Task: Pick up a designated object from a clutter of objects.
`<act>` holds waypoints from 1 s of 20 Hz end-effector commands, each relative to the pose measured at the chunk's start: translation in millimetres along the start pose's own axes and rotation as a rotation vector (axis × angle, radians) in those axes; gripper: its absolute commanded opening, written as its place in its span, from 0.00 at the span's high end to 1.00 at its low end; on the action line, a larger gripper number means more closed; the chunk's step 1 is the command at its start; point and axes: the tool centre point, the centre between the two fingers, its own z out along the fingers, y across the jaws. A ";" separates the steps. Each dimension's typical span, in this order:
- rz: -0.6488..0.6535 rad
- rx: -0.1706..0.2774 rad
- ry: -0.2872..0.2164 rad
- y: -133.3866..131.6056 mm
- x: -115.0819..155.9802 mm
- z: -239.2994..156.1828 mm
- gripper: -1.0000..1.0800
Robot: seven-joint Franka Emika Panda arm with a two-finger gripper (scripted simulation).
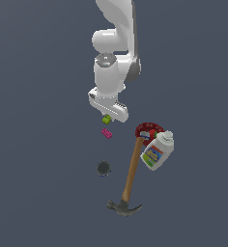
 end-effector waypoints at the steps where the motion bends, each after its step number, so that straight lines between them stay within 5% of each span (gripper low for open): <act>1: 0.001 -0.002 0.002 -13.3 -12.9 -17.2 1.00; 20: -0.001 -0.002 0.001 -135.5 -121.3 -163.6 1.00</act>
